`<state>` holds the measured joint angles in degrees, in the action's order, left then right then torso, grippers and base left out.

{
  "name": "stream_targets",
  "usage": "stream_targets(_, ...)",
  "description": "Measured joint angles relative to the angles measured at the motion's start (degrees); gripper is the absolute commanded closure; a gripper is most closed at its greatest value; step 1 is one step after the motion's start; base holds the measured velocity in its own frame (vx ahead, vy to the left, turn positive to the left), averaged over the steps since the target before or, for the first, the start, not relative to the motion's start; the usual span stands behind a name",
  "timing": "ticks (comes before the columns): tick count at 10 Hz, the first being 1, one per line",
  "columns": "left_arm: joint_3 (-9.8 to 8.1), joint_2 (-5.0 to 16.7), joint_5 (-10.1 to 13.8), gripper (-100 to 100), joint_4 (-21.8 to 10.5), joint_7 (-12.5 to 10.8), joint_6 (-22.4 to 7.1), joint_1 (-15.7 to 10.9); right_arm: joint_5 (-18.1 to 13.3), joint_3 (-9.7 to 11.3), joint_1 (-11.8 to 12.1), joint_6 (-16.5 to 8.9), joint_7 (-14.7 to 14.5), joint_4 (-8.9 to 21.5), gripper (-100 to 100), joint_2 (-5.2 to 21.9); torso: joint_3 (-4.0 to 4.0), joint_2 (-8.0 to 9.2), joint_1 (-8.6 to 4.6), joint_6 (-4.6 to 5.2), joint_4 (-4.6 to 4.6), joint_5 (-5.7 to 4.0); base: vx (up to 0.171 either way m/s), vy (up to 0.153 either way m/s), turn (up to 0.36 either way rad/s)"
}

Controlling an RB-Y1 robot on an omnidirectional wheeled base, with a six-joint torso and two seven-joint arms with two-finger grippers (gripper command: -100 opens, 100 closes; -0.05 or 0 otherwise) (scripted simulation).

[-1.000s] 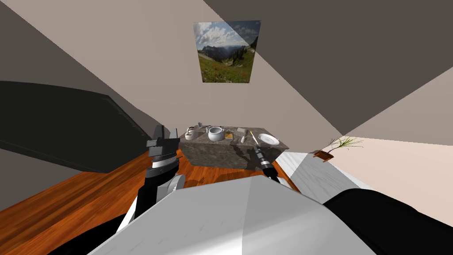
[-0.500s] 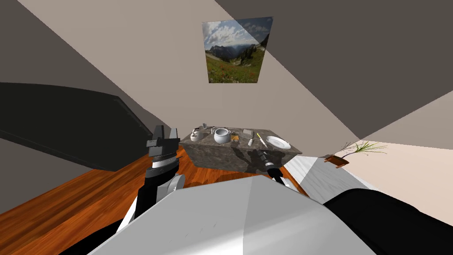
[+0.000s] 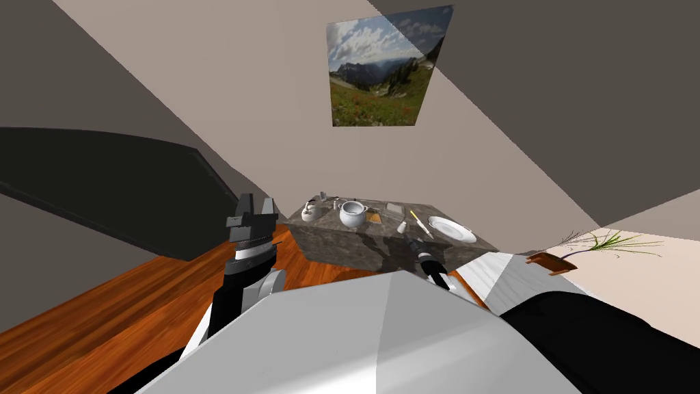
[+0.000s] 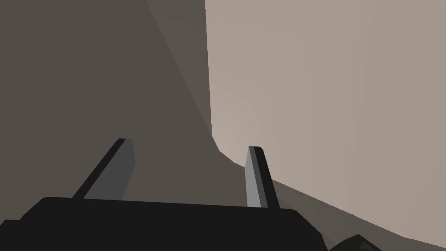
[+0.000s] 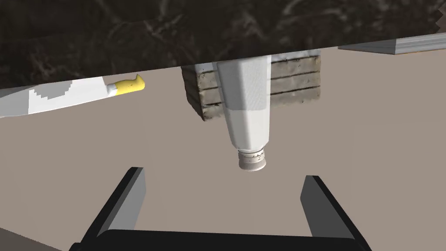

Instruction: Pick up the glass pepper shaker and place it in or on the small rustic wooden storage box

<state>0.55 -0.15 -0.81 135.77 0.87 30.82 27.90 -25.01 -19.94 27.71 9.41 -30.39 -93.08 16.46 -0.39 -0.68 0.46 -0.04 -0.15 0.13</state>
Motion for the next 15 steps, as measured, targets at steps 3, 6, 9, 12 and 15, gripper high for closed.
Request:
stream_targets(3,0.0,0.0,0.0,0,0.0,0.0,0.0,0.0,-2.1,-2.3,0.3,-3.2,-3.0,1.6,-100,3.2,-0.12,-0.21,-0.09,0.0,-0.04,-0.01,0.159,0.079,0.062)
stream_targets(6,-0.01,0.0,0.0,0,0.0,0.0,0.0,0.0,-3.3,-3.6,-0.7,-3.1,-4.8,4.0,0,3.6,0.21,0.37,-0.33,0.03,0.08,-0.07,0.029,0.02,0.013)
stream_targets(9,-0.01,0.0,0.0,0,0.0,0.0,0.0,0.0,-3.4,-4.1,-2.6,-4.0,-5.0,5.3,-100,3.6,0.37,0.64,-0.55,0.02,0.14,-0.12,-0.035,-0.035,0.113)
stream_targets(12,-0.01,0.0,0.0,0,0.0,0.0,0.0,0.0,-3.6,-4.4,-4.0,-4.5,-5.4,6.3,100,3.3,0.33,0.58,-0.45,0.04,0.13,-0.1,-0.006,-0.007,0.009)
stream_targets(15,-0.01,0.0,0.0,0,0.0,0.0,0.0,0.0,-3.6,-4.5,-4.0,-4.5,-5.4,6.3,100,3.3,0.31,0.54,-0.44,0.03,0.11,-0.1,0.0,0.0,0.0)
